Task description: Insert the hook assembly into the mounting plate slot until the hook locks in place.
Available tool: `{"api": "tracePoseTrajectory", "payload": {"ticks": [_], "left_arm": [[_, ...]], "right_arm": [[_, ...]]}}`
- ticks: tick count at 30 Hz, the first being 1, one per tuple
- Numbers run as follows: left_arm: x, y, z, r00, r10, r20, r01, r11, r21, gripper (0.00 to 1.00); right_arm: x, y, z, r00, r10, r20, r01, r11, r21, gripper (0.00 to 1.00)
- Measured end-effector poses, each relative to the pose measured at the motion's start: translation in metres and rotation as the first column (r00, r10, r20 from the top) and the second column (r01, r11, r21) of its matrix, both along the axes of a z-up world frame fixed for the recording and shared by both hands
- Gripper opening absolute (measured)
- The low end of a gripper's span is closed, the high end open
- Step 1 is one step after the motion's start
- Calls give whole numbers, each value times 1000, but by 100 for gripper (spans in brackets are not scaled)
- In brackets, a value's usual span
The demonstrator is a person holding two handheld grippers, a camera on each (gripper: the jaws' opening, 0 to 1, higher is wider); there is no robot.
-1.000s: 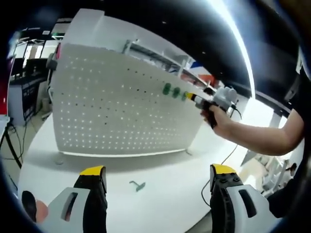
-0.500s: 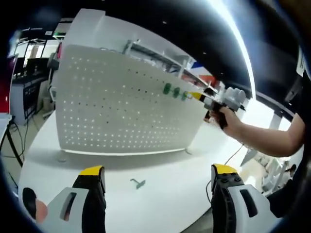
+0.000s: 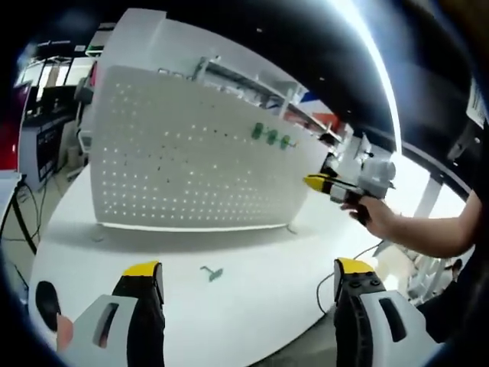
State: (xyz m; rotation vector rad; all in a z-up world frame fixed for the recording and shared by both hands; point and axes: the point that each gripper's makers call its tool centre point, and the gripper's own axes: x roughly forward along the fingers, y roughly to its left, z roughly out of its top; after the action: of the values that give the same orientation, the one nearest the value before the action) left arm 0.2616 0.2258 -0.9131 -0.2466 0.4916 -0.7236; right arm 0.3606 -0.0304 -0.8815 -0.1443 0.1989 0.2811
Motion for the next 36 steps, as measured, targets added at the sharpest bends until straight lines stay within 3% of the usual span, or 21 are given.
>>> {"api": "tracePoseTrajectory", "payload": {"ticks": [10, 22, 36], "left_arm": [[-19, 13, -16, 998, 26, -52, -24, 999, 24, 94], [-48, 18, -37, 993, 37, -115, -33, 999, 42, 93], [-61, 19, -50, 988, 41, -148, -32, 997, 66, 91]], "right_arm": [[-41, 25, -31, 993, 64, -96, -60, 997, 39, 26], [-86, 50, -51, 982, 131, -134, -129, 991, 28, 26], [-121, 75, -65, 966, 199, -163, -199, 980, 16, 26]]}}
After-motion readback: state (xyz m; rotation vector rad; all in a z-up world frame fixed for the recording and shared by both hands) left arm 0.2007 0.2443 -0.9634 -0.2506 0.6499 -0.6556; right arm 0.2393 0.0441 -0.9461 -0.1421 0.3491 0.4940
